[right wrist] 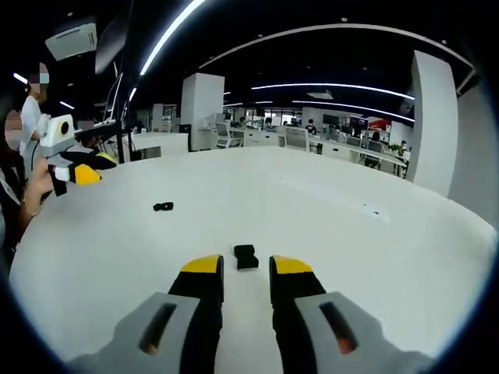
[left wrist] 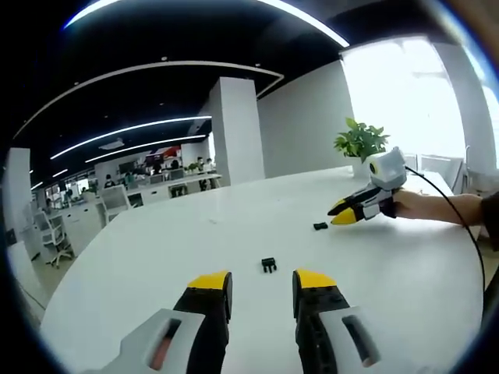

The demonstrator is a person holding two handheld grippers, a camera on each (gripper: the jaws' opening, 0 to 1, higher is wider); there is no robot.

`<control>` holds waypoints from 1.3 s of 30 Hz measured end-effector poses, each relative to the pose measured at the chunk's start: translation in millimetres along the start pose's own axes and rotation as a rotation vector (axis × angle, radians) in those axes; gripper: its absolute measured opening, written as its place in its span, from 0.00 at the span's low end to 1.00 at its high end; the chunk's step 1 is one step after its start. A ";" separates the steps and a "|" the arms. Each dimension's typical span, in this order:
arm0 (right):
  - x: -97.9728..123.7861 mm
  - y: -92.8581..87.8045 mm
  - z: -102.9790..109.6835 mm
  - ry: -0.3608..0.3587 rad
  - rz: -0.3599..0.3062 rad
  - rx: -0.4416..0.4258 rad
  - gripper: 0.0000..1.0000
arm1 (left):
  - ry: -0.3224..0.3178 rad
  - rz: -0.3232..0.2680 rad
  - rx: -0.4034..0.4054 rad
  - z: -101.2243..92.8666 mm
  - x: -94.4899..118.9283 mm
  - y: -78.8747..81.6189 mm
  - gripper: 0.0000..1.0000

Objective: Snap the two parts of the plastic buckle together until the buckle closes and remains connected.

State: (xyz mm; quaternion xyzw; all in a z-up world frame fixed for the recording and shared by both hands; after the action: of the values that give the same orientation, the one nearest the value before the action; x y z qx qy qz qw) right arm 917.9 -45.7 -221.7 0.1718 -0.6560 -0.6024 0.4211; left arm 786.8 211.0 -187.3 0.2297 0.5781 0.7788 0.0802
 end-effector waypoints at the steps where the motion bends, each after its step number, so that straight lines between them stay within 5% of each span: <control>1: -1.2 -0.9 -1.5 -0.008 0.008 0.009 0.23 | -0.001 0.000 0.001 -0.3 0.0 -0.2 0.31; 39: -20.2 -7.4 3.9 0.024 0.035 -0.007 0.14 | -0.019 -0.006 0.003 -2.8 0.7 -0.6 0.31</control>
State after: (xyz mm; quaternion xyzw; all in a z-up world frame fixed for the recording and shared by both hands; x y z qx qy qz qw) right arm 924.7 -30.0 -235.3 0.1660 -0.6515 -0.5951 0.4402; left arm 784.8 209.0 -188.3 0.2355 0.5791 0.7755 0.0879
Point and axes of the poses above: the point that each gripper's makers call its tool centre point, and the gripper's own axes: x roughly backward along the fingers, z roughly to its left, y roughly out of its top, the point moved 4 cm from there along x, roughly backward along the fingers, and after that the axes turned 11 degrees about -x, right-handed, at the moved point
